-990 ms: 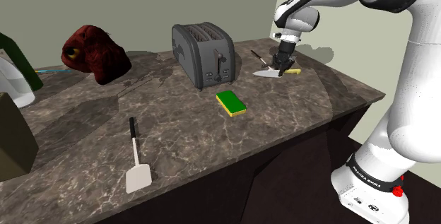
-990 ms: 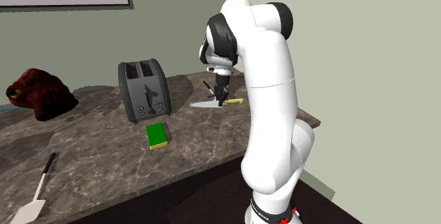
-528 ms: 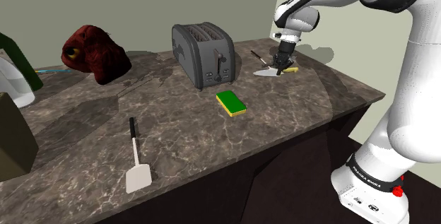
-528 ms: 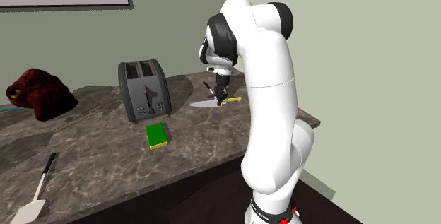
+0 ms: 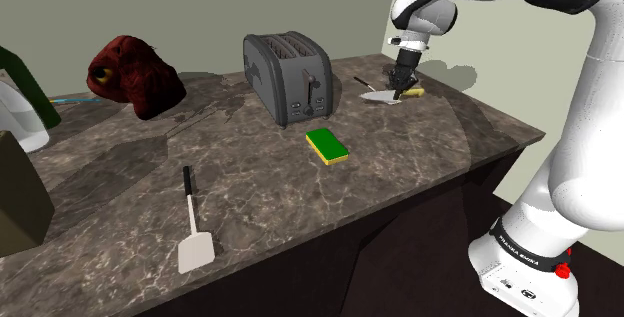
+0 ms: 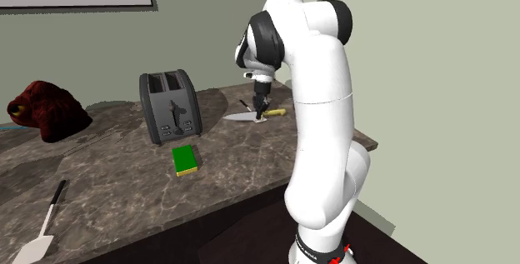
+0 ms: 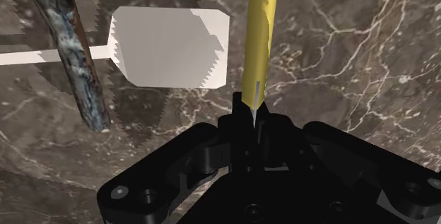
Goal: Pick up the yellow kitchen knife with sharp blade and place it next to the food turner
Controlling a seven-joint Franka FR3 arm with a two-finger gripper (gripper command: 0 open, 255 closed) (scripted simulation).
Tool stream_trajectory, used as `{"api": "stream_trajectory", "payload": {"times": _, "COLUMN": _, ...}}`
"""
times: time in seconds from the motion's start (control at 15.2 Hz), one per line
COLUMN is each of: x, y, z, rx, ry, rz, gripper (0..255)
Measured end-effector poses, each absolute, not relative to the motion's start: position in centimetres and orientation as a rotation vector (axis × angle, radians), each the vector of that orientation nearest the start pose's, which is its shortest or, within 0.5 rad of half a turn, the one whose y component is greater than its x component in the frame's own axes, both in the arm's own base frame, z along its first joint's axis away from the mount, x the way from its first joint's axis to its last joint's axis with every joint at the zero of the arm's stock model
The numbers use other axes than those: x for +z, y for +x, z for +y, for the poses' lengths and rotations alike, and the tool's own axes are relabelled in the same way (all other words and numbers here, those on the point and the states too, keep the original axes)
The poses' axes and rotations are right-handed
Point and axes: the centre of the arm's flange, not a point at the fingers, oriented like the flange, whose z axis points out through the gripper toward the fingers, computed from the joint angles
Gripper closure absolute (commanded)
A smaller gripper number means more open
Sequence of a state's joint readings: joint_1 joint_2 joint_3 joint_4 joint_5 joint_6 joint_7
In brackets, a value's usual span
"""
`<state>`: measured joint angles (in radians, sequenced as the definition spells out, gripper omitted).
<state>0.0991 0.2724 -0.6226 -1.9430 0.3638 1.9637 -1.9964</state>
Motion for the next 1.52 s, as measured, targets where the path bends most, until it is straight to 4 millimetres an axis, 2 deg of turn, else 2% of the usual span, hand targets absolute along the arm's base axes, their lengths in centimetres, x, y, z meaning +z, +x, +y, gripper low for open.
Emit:
{"api": "stream_trajectory", "payload": {"times": 1.19, "x": 44.8, "y": 52.2, "z": -25.9, "rx": -0.143, "ry": -2.316, "rz": -1.764, "gripper": 255}}
{"api": "stream_trajectory", "payload": {"times": 1.32, "x": 45.2, "y": 52.1, "z": -24.5, "rx": -0.143, "ry": -2.315, "rz": -1.764, "gripper": 255}}
{"api": "stream_trajectory", "payload": {"times": 1.52, "x": 45.4, "y": 51.3, "z": -20.6, "rx": -0.143, "ry": -2.315, "rz": -1.764, "gripper": 255}}
